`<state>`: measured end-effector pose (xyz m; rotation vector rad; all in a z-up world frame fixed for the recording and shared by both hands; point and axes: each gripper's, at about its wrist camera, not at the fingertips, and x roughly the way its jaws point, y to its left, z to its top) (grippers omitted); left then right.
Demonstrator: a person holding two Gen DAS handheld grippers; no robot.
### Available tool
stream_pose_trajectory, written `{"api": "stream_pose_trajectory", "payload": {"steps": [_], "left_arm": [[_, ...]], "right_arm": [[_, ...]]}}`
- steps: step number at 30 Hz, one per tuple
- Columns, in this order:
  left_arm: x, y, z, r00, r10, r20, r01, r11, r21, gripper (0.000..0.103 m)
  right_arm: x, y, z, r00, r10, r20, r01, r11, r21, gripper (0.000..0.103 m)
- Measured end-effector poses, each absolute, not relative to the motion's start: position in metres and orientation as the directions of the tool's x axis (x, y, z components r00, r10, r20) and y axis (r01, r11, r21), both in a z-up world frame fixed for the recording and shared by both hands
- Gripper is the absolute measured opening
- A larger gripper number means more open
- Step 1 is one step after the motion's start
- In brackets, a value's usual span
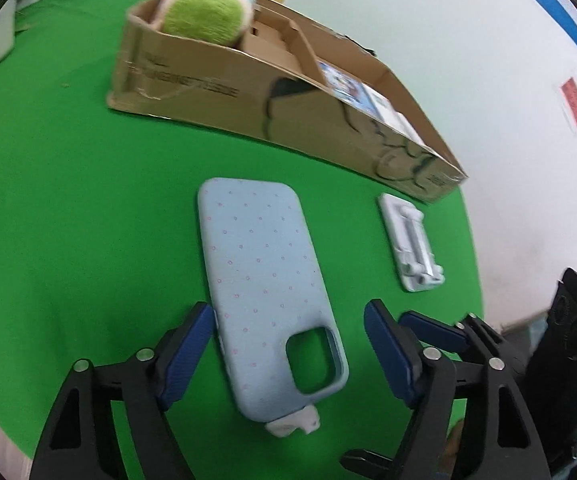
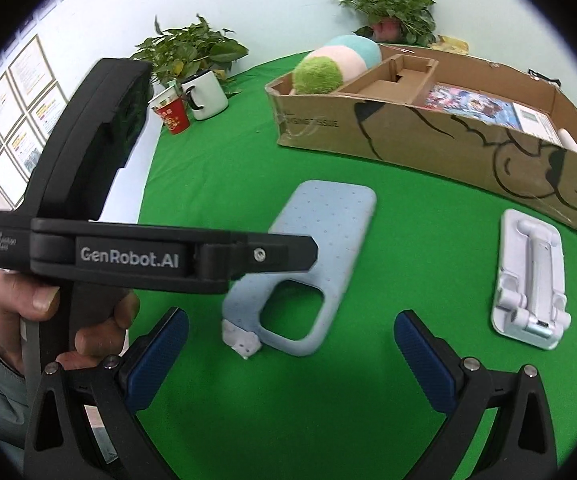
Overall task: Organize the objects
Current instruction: 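Move the left tool to the light-blue phone case and grasp its edge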
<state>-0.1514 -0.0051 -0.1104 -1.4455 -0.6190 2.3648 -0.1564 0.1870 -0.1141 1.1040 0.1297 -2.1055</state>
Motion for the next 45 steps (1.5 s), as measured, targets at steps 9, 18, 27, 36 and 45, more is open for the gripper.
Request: {"api": "stream_pose_trajectory", "payload": {"steps": [9, 18, 27, 36, 45], "left_arm": [[-0.162, 0.031, -0.105, -0.427, 0.537, -0.727, -0.077, -0.823, -0.562, 0.073], [-0.168, 0.012, -0.11, -0.474, 0.429, -0.768, 0.06, -0.855, -0.515, 0.081], [-0.166, 0.017, -0.112, -0.514, 0.338, -0.788, 0.073, -0.899, -0.433, 0.098], [-0.161, 0.015, -0.114, -0.495, 0.398, -0.773, 0.045, -0.876, -0.48, 0.061], [-0.159, 0.026, -0.106, -0.498, 0.432, -0.751, -0.006, -0.869, -0.496, 0.023]], "right_arm": [[-0.159, 0.214, -0.119, -0.416, -0.51, -0.753, 0.611, -0.77, 0.184, 0.102], [-0.173, 0.194, -0.123, -0.427, -0.481, -0.766, 0.658, -0.746, 0.102, 0.095], [-0.169, 0.188, -0.126, -0.452, -0.411, -0.792, 0.643, -0.765, 0.03, 0.07], [-0.177, 0.209, -0.119, -0.336, -0.524, -0.783, 0.553, -0.782, 0.286, 0.07], [-0.16, 0.196, -0.11, -0.351, -0.526, -0.775, 0.613, -0.754, 0.235, 0.033]]}}
